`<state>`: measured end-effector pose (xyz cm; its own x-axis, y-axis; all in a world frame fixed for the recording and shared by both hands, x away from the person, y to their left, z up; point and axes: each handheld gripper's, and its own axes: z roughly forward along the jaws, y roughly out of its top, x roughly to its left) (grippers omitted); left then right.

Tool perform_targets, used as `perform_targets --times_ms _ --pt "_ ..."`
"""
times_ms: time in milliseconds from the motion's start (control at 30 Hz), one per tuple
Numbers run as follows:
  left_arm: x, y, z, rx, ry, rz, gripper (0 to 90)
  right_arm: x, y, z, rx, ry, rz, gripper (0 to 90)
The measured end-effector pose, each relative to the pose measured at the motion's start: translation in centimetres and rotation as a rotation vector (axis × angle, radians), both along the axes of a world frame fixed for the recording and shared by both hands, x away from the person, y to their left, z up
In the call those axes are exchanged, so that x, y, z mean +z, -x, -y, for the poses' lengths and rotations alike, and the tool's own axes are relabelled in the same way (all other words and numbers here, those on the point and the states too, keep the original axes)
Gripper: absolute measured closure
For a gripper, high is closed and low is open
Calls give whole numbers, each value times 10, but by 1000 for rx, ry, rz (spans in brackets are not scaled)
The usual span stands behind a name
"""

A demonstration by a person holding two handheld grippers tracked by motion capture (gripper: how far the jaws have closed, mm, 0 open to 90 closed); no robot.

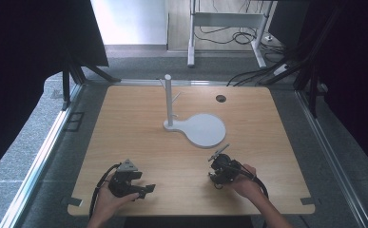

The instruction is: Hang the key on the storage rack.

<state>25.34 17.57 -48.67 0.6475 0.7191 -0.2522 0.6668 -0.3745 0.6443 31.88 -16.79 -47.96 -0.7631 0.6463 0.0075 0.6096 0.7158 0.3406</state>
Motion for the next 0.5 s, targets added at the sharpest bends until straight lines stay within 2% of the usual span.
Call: perform_targets --times_ms 233,400,500 --pt "-1 0 0 2 0 -2 236 -1 0 1 -2 7 -13 732" --pt "-1 0 0 2 -1 -1 236 -1 2 1 -4 4 -26 819" --pt "-1 0 1 3 -1 -2 236 -1 3 1 -2 7 -25 841"
